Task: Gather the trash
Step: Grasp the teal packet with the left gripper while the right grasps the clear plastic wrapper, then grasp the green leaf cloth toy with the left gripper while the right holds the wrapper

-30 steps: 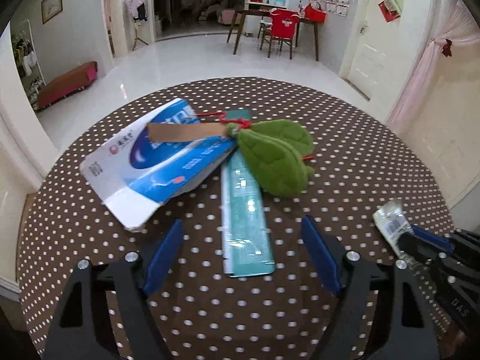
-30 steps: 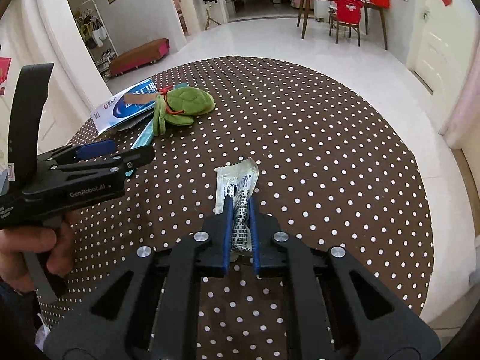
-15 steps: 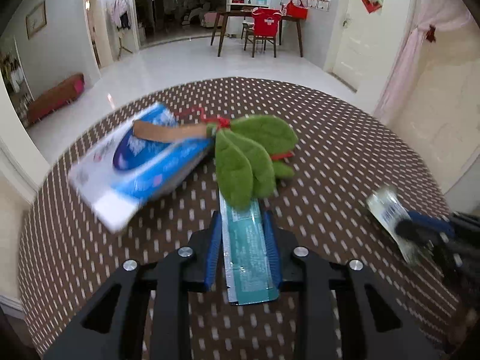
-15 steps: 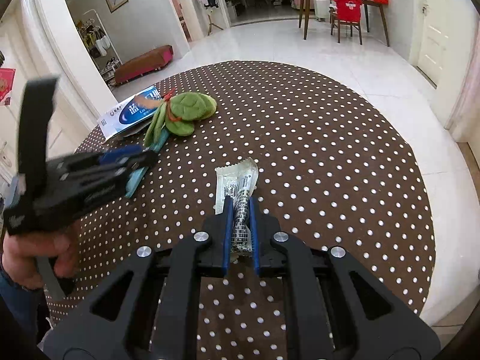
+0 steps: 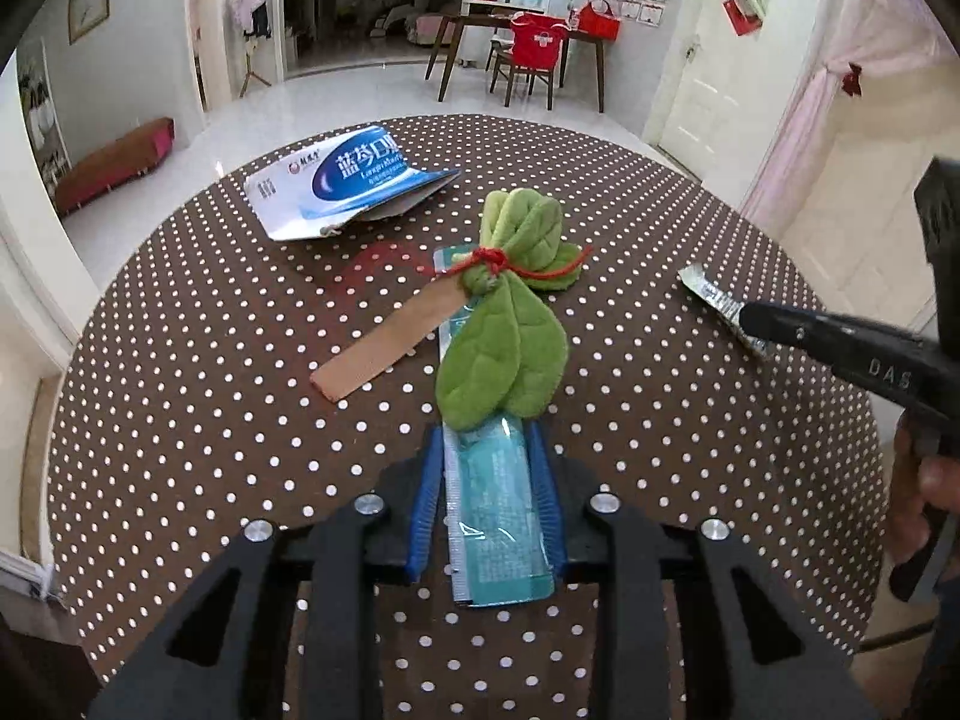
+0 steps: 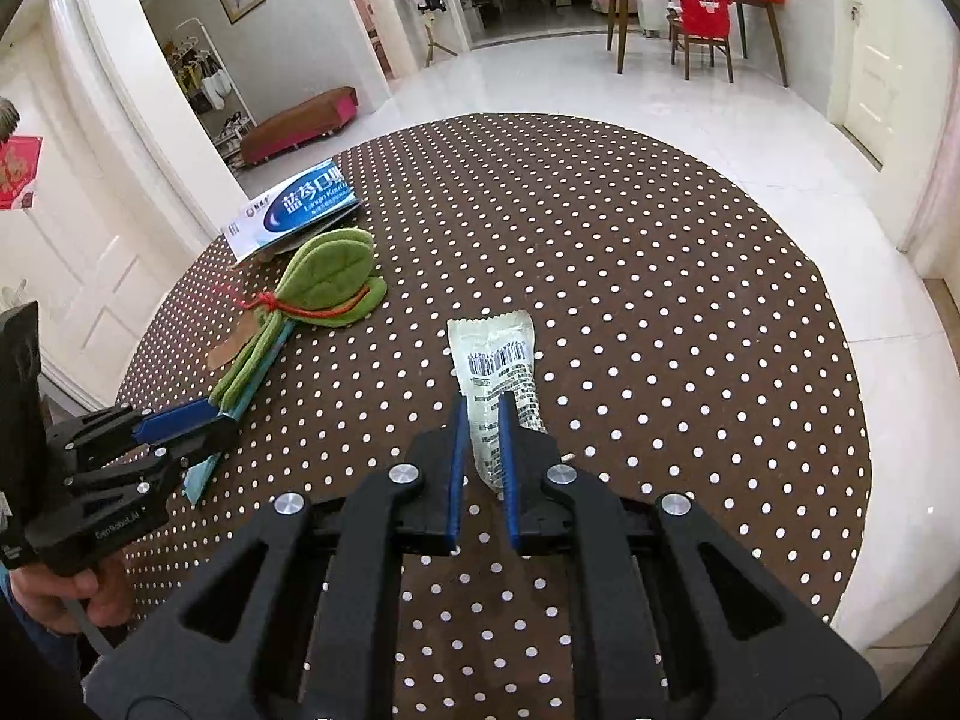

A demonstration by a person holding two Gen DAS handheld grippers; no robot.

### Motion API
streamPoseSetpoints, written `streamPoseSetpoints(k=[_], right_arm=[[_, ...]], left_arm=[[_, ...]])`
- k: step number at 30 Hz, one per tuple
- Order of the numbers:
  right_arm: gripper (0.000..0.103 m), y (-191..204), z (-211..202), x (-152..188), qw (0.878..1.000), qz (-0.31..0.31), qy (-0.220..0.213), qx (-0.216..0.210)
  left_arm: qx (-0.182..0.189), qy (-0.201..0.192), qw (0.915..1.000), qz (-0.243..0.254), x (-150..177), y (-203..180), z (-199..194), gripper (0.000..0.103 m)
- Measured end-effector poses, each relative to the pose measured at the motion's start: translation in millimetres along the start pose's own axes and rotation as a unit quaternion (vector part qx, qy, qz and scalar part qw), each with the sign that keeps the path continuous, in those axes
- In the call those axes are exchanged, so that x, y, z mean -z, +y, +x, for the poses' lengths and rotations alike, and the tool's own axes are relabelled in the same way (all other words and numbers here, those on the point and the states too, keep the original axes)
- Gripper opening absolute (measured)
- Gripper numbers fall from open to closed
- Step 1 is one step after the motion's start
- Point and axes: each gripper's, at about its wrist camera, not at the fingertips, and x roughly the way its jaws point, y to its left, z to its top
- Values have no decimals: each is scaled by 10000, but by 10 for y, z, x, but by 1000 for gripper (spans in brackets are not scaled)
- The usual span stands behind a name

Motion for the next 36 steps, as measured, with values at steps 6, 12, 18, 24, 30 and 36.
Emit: streamPoseSetpoints(k=[6, 12, 18, 24, 30, 36], right_arm=[[51, 150, -70, -93, 9997, -172, -167, 34], [51, 117, -36, -142, 9993, -138, -143, 322], [36, 73, 230, -137, 9976, -321, 96, 602], [12, 64, 185, -118, 9969, -515, 51, 590], [11, -120, 31, -84, 9991, -188, -96, 357], [11, -311, -204, -33, 9992, 77, -322, 212]], left_arm=[[-164, -204, 9996, -121, -139, 68, -2, 62], [-267, -757, 9966, 160, -456, -39, -128, 84], [-594, -482, 9935, 848, -674, -166, 324, 71], [-316, -316, 9959, 787, -708, -176, 397, 19], [-239, -721, 9956, 551, -663, -183, 71, 19], [-34, -1001, 9941, 419, -673, -272, -220, 19]])
